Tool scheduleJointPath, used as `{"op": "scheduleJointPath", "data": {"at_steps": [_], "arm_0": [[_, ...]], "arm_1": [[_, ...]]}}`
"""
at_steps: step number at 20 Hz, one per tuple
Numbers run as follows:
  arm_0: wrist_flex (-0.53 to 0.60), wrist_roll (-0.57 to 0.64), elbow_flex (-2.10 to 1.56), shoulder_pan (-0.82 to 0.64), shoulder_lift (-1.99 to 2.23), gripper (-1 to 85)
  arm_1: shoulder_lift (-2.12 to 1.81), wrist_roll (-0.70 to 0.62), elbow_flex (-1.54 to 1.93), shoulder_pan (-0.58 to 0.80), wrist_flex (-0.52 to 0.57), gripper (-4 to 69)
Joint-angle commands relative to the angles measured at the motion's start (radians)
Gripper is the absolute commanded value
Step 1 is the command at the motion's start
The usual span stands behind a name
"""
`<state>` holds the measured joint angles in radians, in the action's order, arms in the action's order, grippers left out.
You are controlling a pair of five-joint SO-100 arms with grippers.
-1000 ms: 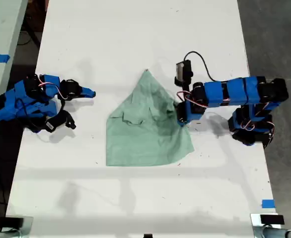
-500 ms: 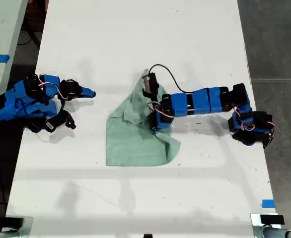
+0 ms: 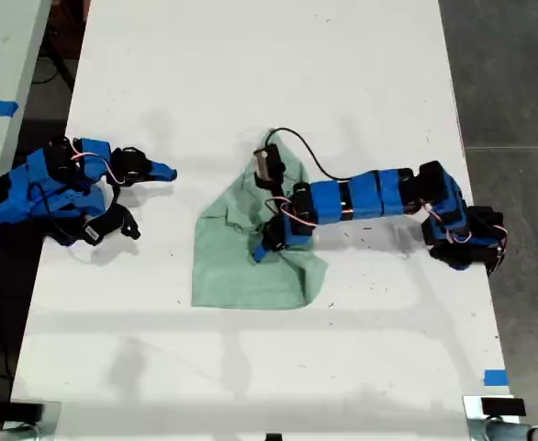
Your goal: Fold t shirt
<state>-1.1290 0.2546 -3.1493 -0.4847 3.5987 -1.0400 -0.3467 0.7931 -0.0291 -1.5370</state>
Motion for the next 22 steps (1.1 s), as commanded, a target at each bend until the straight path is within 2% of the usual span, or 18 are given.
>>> {"op": "scheduleJointPath", "data": {"at_steps": [1,4,8,11,13,15,19,20,22], "arm_0": [[0.015,0.017,0.017,0.005,0.008,-0.2],[0.015,0.018,0.017,0.002,0.008,-0.2],[0.015,0.018,0.017,0.002,0.008,-0.2],[0.015,0.018,0.017,0.002,0.008,-0.2],[0.015,0.018,0.017,0.000,0.008,-0.2],[0.015,0.018,0.017,0.000,0.008,-0.2],[0.015,0.018,0.017,0.000,0.008,-0.2],[0.015,0.018,0.017,0.000,0.008,-0.2],[0.015,0.018,0.017,0.000,0.008,-0.2]], "arm_1": [[-0.155,-0.003,-0.078,-0.008,-0.118,26.0],[-0.308,0.006,-0.017,0.005,-0.207,25.8],[-0.563,0.026,0.244,0.028,-0.218,25.7],[-0.790,0.094,0.552,0.040,-0.209,25.5],[-1.000,0.135,0.802,0.051,-0.140,21.9],[-1.252,0.149,1.101,0.071,-0.018,13.7],[-1.769,0.086,1.681,0.114,0.224,1.5],[-1.884,0.067,1.799,0.118,0.262,1.5],[-2.085,0.051,1.960,0.127,0.264,1.5]]}}
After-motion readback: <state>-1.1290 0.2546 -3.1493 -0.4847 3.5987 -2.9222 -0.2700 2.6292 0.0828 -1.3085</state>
